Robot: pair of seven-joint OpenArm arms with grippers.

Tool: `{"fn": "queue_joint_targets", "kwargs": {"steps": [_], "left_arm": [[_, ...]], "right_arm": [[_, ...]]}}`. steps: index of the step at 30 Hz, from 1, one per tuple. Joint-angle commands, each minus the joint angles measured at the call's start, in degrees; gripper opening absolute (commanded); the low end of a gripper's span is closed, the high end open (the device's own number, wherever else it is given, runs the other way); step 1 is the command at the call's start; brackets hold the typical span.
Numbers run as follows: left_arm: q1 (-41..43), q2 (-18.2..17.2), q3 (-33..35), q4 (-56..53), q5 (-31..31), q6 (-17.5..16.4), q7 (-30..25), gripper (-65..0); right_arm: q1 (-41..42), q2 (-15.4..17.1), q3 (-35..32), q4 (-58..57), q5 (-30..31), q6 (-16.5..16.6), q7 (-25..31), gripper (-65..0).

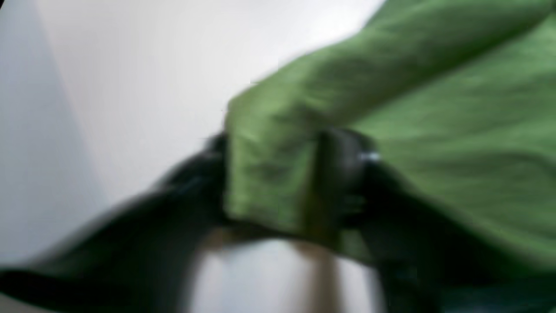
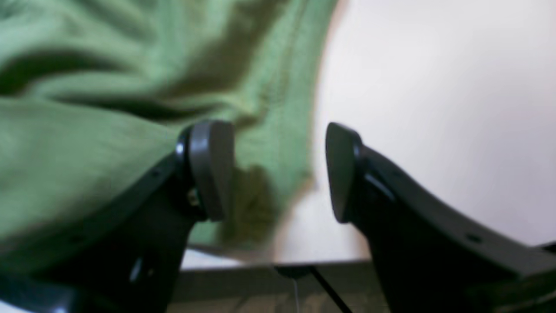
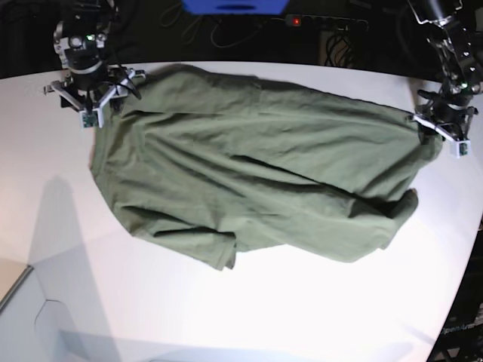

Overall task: Layout the t-shirt on the table in an organized manner, then fold the t-shirt properly
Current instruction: 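Hold the shirt edge with both grippers and lift it slightly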

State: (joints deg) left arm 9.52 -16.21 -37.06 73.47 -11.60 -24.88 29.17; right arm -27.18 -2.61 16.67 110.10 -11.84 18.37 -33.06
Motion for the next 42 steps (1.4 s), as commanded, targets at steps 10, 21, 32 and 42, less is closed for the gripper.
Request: {"fn": "queue_joint_targets", "kwargs": {"steps": [10, 21, 32, 42], "left_arm": [[-1.5, -0.5, -0.2, -1.3, 1.2, 0.5, 1.2, -49.7], [-1.8, -0.6, 2.9, -1.3, 1.2, 0.6, 1.3, -64.9], [-1.8, -0.6, 2.7, -1.3, 1.2, 0.6, 1.3, -64.9], [-1.6, -0.6, 2.6, -1.3, 1.2, 0.6, 1.2, -64.9]], "right_arm": [[-3.0, -1.9, -0.4, 4.1, 0.2, 7.6, 0.0, -31.0], [-5.2, -2.3, -6.2, 4.1, 0.2, 7.6, -0.1, -31.0], [-4.8, -1.9, -6.0, 0.6, 0.2, 7.6, 0.1, -31.1], [-2.8, -0.2, -6.3, -3.8, 0.1, 7.6, -0.1, -44.8]]}}
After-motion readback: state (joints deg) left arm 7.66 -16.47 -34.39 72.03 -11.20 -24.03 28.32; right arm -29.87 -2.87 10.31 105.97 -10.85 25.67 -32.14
